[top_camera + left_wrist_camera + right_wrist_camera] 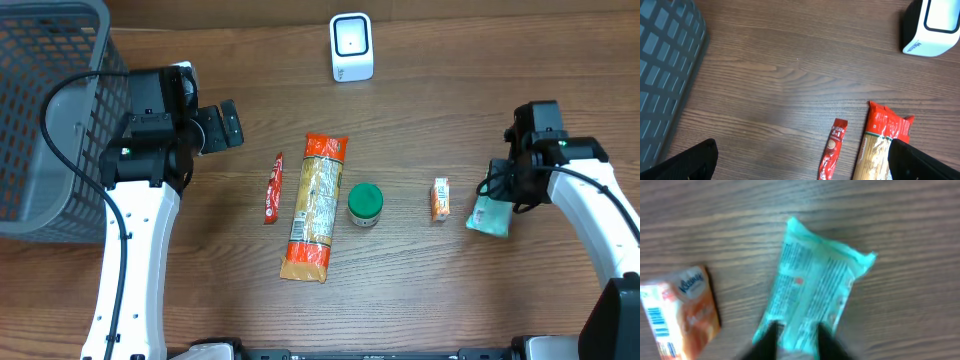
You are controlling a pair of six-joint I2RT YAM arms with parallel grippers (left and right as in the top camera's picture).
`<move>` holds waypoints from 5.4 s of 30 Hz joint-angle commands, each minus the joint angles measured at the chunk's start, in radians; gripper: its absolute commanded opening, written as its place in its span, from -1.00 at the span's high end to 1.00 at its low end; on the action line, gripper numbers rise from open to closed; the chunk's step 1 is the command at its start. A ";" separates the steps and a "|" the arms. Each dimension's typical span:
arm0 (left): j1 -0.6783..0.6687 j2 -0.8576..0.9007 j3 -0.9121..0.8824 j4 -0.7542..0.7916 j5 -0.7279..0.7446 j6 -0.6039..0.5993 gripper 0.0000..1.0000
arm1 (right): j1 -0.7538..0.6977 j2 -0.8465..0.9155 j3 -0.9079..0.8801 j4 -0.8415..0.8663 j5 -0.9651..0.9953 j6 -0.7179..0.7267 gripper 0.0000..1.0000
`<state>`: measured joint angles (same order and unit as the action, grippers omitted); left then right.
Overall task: Scan the item barcode
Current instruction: 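Carry the wipe pack right and drop it on the table, then move the right gripper left above the green-lidded jar, then lower the right gripper and close it around the green-lidded jar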
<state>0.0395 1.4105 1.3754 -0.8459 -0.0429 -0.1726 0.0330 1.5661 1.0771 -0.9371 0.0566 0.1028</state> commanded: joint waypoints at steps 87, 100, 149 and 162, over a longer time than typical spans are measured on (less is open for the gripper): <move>0.000 0.005 0.005 0.001 -0.013 0.013 -1.00 | 0.493 -0.004 0.268 -0.060 -0.214 0.241 -0.16; 0.000 0.005 0.005 0.001 -0.013 0.013 -0.99 | 0.494 -0.003 0.268 -0.066 -0.214 0.242 -0.18; 0.000 0.005 0.005 0.001 -0.013 0.013 -1.00 | 0.539 0.101 0.269 0.027 -0.153 0.294 -0.51; 0.000 0.005 0.005 0.001 -0.013 0.013 -0.99 | 0.654 0.202 0.268 0.040 -0.020 0.377 -0.72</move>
<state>0.0395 1.4105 1.3754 -0.8459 -0.0429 -0.1726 0.6674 1.7454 1.3499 -0.8982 0.0044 0.4503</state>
